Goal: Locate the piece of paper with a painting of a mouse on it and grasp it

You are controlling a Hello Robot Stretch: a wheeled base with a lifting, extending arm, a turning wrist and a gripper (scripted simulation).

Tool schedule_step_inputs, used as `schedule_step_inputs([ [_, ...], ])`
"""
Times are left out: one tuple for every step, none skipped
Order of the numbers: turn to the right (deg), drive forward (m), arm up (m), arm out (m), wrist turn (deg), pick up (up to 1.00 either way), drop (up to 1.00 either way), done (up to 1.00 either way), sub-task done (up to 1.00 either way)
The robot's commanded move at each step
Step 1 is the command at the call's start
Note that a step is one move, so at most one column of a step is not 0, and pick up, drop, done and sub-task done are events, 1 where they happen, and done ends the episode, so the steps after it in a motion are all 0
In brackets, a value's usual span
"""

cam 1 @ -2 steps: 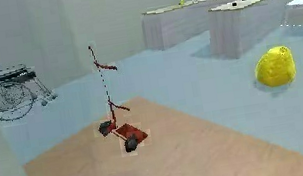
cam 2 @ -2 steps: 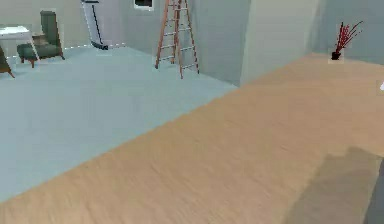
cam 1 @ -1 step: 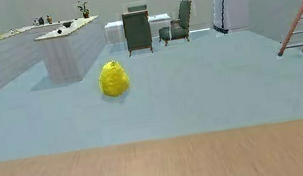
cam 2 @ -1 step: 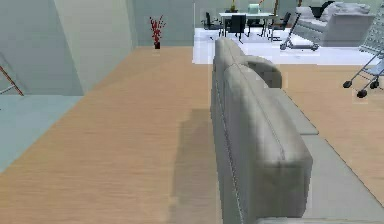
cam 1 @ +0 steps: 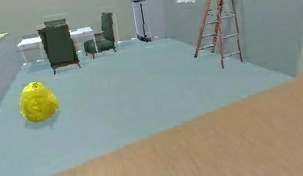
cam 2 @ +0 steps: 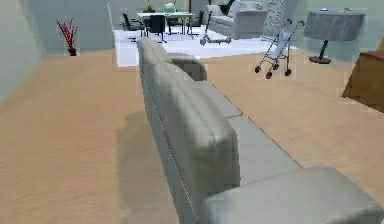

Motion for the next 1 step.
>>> schedule_step_inputs([
  [0.0,0.35,0.0,0.0,0.0,0.0,0.0,0.0,0.0],
])
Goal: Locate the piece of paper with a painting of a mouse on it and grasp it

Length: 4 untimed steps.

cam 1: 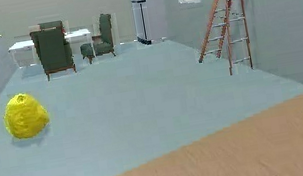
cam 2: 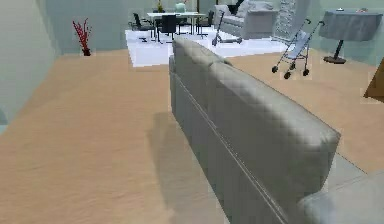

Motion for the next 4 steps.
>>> schedule_step_inputs([
  [-45.0,0.0,0.0,0.0,0.0,0.0,0.0,0.0,0.0],
  [-45.0,0.0,0.0,0.0,0.0,0.0,0.0,0.0,0.0],
  [-45.0,0.0,0.0,0.0,0.0,0.0,0.0,0.0,0.0],
  [-21.0,0.0,0.0,0.0,0.0,0.0,0.0,0.0,0.0],
])
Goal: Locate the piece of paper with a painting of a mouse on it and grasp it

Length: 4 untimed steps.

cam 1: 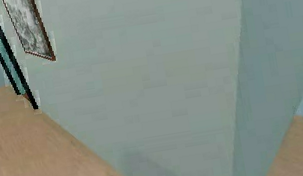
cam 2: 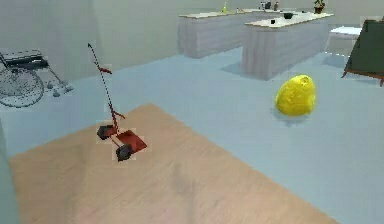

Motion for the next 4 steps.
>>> schedule_step_inputs([
  [0.0,0.6,0.0,0.0,0.0,0.0,0.0,0.0,0.0],
  [-15.0,0.0,0.0,0.0,0.0,0.0,0.0,0.0,0.0],
  [0.0,0.05,0.0,0.0,0.0,0.0,0.0,0.0,0.0],
  [-30.0,0.0,0.0,0.0,0.0,0.0,0.0,0.0,0.0],
])
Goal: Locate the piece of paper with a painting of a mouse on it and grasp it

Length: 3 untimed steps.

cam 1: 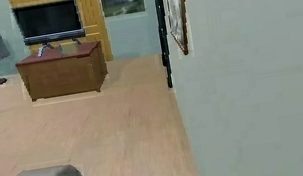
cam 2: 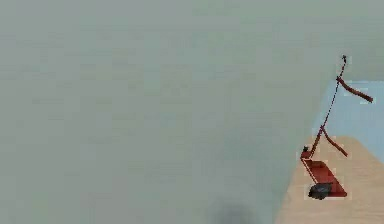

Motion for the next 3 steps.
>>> schedule_step_inputs([
  [0.0,1.0,0.0,0.0,0.0,0.0,0.0,0.0,0.0],
  [0.0,1.0,0.0,0.0,0.0,0.0,0.0,0.0,0.0],
  [-3.0,0.0,0.0,0.0,0.0,0.0,0.0,0.0,0.0],
])
